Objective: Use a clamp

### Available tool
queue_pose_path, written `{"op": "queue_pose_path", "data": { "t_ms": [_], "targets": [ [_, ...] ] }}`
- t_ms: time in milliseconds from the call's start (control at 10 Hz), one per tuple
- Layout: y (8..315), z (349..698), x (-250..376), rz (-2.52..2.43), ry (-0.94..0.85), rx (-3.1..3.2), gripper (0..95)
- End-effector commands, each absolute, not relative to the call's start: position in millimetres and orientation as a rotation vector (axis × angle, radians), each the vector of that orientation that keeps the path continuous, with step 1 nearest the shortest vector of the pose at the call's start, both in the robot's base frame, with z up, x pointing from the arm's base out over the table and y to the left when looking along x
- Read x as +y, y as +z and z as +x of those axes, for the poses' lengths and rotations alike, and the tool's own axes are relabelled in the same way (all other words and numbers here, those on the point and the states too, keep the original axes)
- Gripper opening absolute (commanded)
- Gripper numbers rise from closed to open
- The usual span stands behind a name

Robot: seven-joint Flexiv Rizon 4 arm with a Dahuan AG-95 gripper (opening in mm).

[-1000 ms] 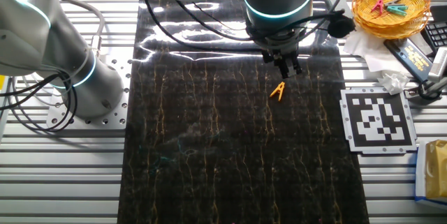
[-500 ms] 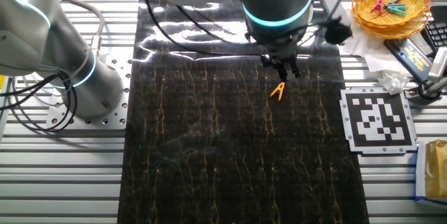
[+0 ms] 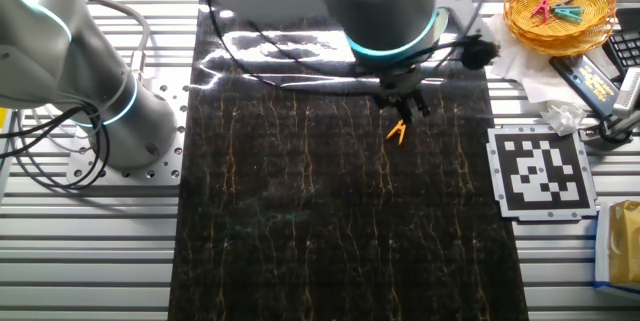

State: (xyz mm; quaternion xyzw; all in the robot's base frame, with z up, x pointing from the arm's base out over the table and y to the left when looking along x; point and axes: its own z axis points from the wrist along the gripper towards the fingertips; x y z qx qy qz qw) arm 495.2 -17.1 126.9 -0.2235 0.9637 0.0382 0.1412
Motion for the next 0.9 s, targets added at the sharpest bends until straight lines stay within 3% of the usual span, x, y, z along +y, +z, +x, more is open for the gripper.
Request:
{"op": "queue_pose_path", "data": {
  "t_ms": [100,700,800,900],
  "targets": [
    [123.1,492.8,-31.1,-0.793,0.105,2.695,19.0],
    [135.6,524.5,-39.0,-0.845,0.102,2.632,19.0],
    [141.5,532.4,-39.4,-0.830,0.088,2.655,0.0],
    [146.8,539.7,-38.7,-0.820,0.104,2.679,0.0]
  ]
}}
